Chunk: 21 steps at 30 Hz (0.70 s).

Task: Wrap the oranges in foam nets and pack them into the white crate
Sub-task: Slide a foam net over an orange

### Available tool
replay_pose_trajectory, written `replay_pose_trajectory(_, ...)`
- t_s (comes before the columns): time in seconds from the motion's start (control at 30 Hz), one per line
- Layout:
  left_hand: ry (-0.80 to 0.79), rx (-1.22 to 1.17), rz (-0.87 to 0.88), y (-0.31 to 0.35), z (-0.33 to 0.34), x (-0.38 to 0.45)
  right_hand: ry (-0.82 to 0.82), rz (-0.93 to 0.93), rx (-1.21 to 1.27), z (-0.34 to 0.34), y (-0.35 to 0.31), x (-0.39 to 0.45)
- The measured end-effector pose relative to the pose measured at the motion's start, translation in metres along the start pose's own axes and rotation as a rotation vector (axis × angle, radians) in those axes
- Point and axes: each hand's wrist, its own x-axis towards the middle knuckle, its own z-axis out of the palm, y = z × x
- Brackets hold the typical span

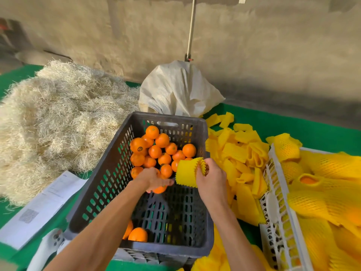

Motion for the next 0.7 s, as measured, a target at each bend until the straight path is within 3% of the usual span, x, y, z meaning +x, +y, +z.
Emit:
replay_pose_trajectory(0.07,0.196,-0.113,0.113,0.008,-0.016,-0.011,-0.029,0.034,-0.001,-0.009,-0.003,0.001)
replay_pose_trajectory(0.13,0.233,-0.382,0.192,0.022,-0.03,-0.034,-0.007,0.027,0.021,-0.02,-0.008,0.001)
replay_pose_trajectory(0.27,-0.053,-0.883,0.204,0.058,-0.032,-0.082,0.047,0.015,-0.004,-0.043,-0.016,0.001)
replay_pose_trajectory(0.37,-0.087,-0.862,0.143,0.077,-0.021,-0.112,0.128,0.004,-0.208,-0.06,-0.016,0.0)
replay_pose_trajectory(0.43,-0.135,-0.967,0.166,0.09,-0.015,-0.132,0.157,0.001,-0.316,-0.07,-0.018,-0.004)
replay_pose_trajectory(0.53,-0.257,-1.059,0.291,0.105,-0.006,-0.163,0.19,0.016,-0.327,-0.083,-0.018,-0.011)
replay_pose_trajectory(0.7,-0.186,-1.115,0.372,0.128,0.01,-0.188,0.234,0.011,-0.29,-0.101,-0.009,-0.018)
